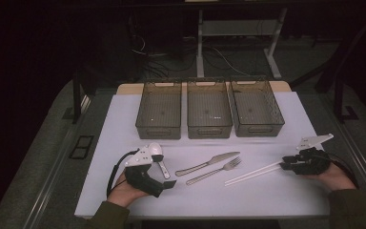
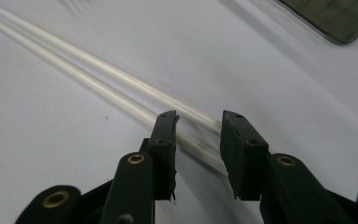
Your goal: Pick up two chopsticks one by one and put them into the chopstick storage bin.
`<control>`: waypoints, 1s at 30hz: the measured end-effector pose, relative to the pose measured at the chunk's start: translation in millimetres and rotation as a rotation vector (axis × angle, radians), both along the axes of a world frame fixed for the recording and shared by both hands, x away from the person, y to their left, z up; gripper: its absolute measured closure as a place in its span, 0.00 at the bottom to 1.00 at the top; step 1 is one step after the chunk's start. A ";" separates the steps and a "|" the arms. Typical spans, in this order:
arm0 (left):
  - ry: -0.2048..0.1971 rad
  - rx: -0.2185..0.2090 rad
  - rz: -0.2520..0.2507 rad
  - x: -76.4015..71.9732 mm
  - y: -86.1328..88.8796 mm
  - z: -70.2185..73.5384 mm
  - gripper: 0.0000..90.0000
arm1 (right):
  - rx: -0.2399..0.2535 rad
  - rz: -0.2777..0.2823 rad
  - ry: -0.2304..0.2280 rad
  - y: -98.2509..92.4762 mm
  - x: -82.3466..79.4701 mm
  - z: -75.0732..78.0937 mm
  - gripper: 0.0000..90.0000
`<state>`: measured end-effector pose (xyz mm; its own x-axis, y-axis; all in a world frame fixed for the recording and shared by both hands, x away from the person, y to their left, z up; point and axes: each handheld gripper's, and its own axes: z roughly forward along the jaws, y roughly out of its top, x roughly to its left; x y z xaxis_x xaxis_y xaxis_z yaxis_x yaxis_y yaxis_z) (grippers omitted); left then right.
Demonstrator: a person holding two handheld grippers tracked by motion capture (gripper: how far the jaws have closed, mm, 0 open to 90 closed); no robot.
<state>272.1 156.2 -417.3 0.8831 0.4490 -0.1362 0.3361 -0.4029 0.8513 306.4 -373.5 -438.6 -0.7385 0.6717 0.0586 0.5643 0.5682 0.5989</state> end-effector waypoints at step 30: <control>0.003 0.001 -0.005 -1.4 -1.2 0.1 0.00 | -0.022 0.203 0.033 16.8 -40.7 3.3 0.84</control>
<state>270.7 155.0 -417.1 0.8850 0.4446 -0.1385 0.3366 -0.4053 0.8500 265.7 -356.6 -435.3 -0.8567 0.5108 0.0721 0.4563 0.6851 0.5679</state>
